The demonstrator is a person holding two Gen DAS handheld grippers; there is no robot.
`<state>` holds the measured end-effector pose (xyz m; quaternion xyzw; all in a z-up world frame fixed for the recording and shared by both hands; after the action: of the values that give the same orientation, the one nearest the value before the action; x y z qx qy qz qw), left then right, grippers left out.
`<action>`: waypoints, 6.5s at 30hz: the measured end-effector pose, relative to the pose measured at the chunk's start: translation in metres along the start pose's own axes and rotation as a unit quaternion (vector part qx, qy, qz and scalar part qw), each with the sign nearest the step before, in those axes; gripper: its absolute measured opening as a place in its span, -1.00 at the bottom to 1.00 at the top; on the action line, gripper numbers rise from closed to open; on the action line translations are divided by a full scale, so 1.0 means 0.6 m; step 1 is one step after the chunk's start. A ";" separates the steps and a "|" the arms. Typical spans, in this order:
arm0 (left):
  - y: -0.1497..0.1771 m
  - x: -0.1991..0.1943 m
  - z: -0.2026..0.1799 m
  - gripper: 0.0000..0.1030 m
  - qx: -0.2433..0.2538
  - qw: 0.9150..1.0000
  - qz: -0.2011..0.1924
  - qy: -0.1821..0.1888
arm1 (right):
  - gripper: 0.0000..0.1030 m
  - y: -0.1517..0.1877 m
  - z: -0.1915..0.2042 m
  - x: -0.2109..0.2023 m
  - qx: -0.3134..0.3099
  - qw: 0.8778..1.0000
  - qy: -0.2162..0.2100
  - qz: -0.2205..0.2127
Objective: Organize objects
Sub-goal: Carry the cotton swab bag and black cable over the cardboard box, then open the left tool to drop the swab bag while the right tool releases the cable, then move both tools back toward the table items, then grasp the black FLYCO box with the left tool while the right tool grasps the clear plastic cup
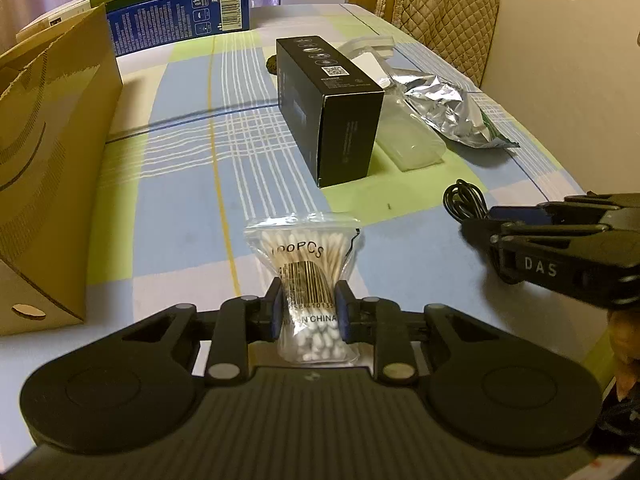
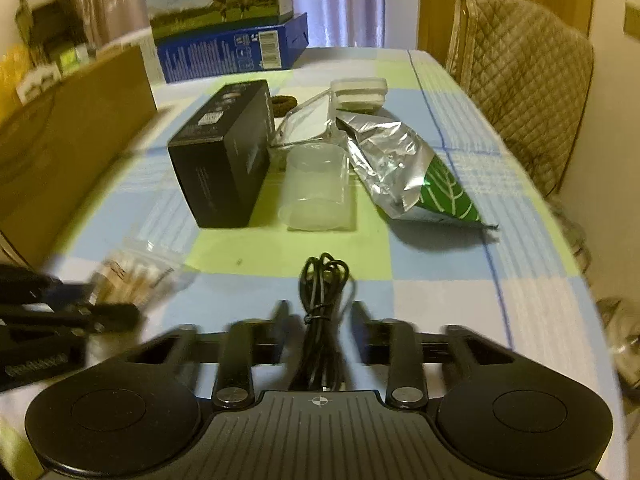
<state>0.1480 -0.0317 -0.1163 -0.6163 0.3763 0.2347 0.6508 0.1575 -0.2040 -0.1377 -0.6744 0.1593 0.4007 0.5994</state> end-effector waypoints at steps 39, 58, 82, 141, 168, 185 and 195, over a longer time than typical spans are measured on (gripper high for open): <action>0.031 -0.303 0.017 -0.62 -0.027 0.997 -0.070 -0.018 | -0.78 -0.006 0.135 -0.265 0.059 0.991 -0.096 -0.067; 0.037 -0.349 0.046 -0.62 -0.036 0.995 -0.086 -0.026 | -0.78 -0.015 0.183 -0.275 0.030 0.990 -0.114 -0.073; -0.037 -0.392 0.307 -0.62 -0.063 0.986 -0.107 -0.113 | -0.78 -0.184 0.371 -0.186 -0.039 0.976 -0.193 -0.091; -0.067 -0.307 0.438 -0.10 -0.092 0.984 -0.090 -0.124 | 0.10 -0.277 0.421 -0.054 0.037 0.971 -0.224 -0.071; -0.026 -0.363 0.181 0.98 -0.098 0.987 -0.112 -0.064 | 0.10 -0.098 0.164 -0.234 0.096 0.985 -0.128 -0.067; -0.011 -0.315 0.079 0.98 -0.096 0.990 -0.101 -0.027 | 0.12 -0.034 0.036 -0.259 0.147 0.985 -0.066 -0.063; -0.042 -0.260 0.026 0.98 -0.074 0.993 -0.090 -0.003 | 0.12 -0.018 -0.024 -0.254 0.169 0.983 -0.039 -0.065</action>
<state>0.0757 0.0050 0.0206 -0.6932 0.2986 0.2039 0.6235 0.0743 -0.2558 -0.0197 -0.5559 0.1575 0.3543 0.7353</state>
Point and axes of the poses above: each gripper's, at about its wrist camera, not at the fingertips, and x roughly the way its jaws point, z to its left, y to its underside, the point moved 4 cm from there along x, roughly the way its jaws point, and after that the axes turned 2 degrees about -z, right-handed, at the moved point
